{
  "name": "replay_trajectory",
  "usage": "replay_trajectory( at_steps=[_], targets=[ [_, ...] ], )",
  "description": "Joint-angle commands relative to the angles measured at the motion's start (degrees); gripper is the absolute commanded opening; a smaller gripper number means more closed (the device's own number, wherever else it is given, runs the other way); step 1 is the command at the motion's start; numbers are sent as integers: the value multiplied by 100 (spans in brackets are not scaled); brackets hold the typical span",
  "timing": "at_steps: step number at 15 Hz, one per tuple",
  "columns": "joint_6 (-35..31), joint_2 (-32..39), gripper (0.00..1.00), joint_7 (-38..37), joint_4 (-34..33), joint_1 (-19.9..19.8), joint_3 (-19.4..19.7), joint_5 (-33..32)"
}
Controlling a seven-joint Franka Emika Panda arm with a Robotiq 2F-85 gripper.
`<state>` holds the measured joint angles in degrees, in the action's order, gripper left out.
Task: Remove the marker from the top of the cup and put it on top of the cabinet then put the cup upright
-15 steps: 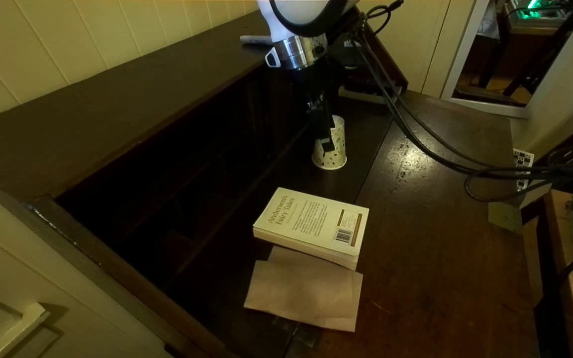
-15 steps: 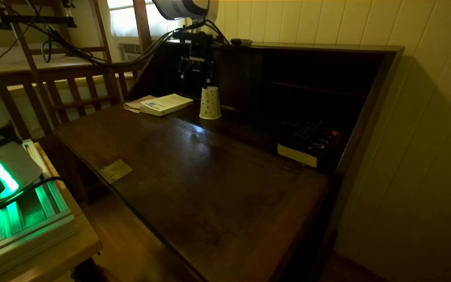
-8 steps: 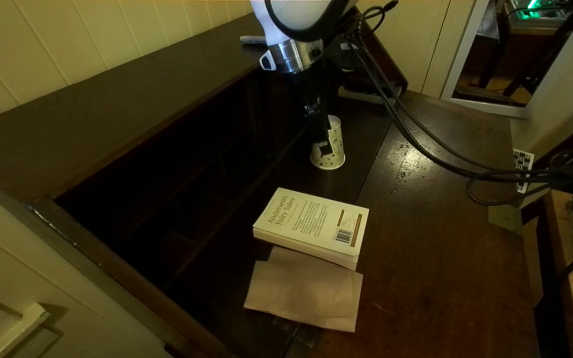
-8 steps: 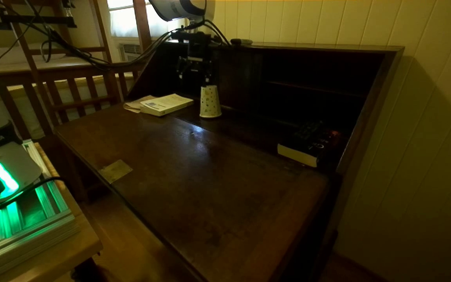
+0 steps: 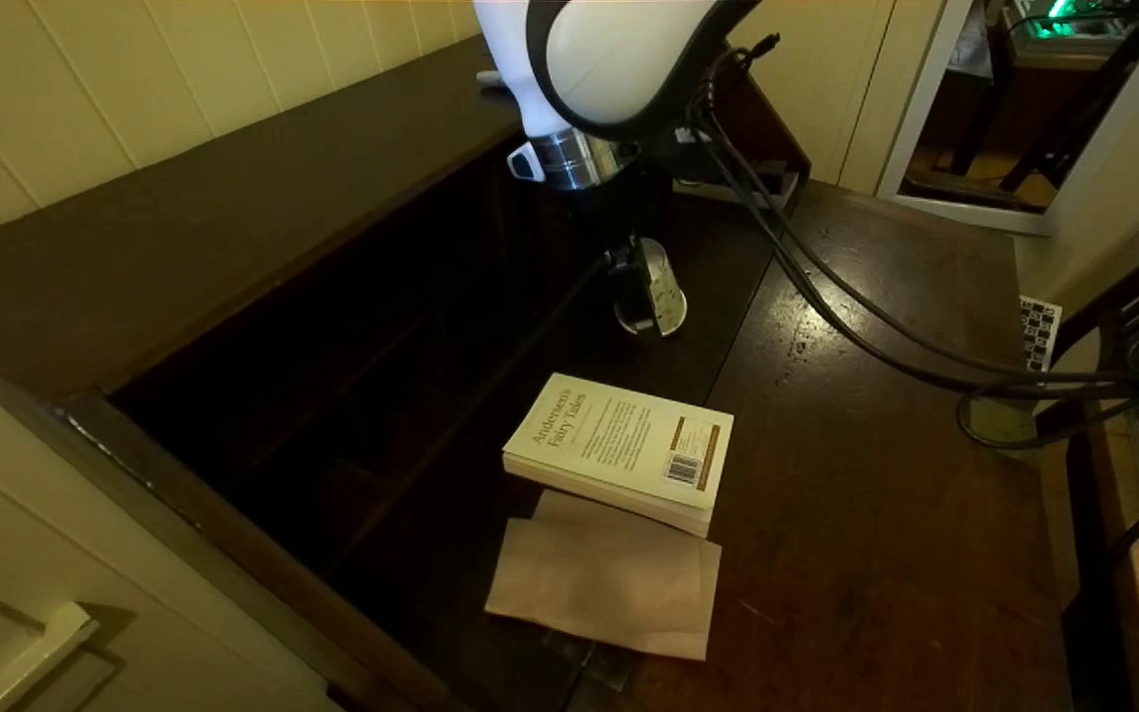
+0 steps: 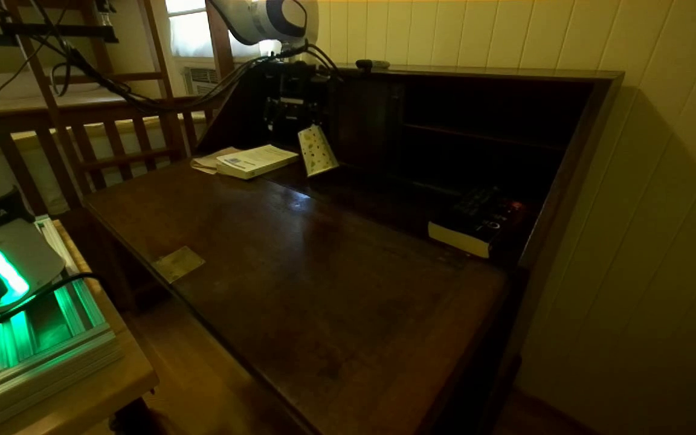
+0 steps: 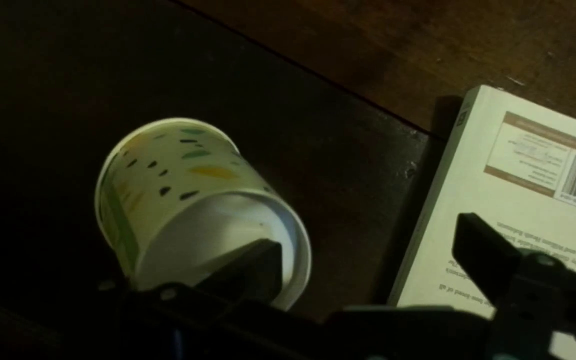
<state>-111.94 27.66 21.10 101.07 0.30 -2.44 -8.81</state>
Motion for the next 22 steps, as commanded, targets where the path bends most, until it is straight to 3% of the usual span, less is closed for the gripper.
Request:
replay_trajectory(
  at_steps=[1, 13, 18, 22],
  targets=[
    [-262, -156, 100, 162, 369, 58, -119, -191],
    [65, -368, 100, 228, 405, 358, -392, -234],
    [8, -586, 100, 28, 638, 392, -228, -650],
    [-186, -903, 100, -588, 1042, 326, 35, -964]
  ],
)
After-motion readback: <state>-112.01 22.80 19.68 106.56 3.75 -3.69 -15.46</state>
